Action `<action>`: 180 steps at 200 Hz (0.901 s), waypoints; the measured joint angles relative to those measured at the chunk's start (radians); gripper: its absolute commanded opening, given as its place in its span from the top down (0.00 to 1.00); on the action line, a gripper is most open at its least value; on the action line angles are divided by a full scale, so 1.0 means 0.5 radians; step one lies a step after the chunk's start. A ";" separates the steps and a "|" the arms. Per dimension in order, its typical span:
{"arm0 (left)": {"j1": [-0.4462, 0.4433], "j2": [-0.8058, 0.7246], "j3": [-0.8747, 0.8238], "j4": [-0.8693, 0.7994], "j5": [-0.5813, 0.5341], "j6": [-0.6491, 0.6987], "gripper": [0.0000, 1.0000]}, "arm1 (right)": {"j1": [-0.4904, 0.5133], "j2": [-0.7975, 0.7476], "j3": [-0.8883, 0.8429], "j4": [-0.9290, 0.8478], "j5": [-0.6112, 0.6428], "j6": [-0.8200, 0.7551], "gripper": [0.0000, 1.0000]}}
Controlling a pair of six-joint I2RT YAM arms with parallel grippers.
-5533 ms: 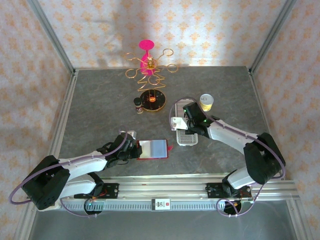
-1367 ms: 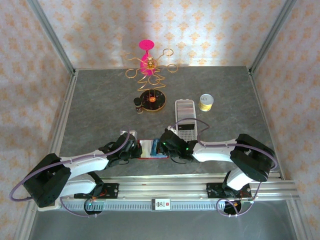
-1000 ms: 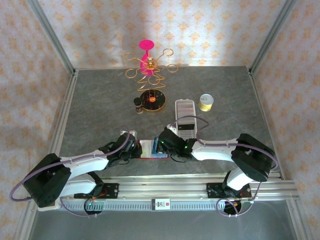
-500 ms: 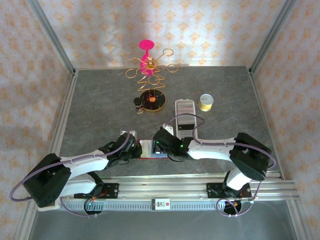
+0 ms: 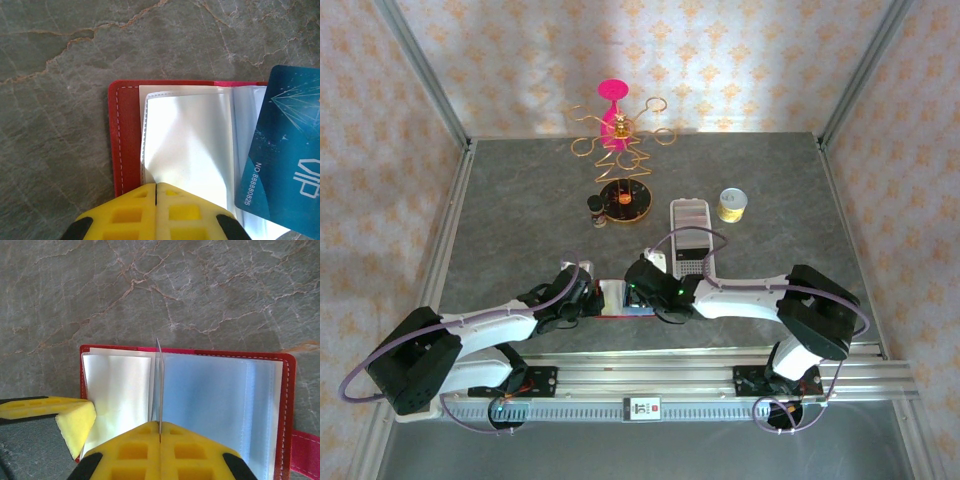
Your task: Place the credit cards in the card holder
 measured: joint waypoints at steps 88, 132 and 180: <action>0.000 0.000 0.000 0.001 0.000 0.000 1.00 | 0.033 0.056 0.095 -0.107 0.076 -0.041 1.00; 0.000 0.000 0.000 0.002 0.000 0.000 1.00 | 0.044 0.060 0.103 -0.103 0.082 -0.033 1.00; 0.000 0.000 -0.004 0.010 0.000 -0.002 1.00 | 0.045 0.060 0.082 -0.028 0.059 0.027 1.00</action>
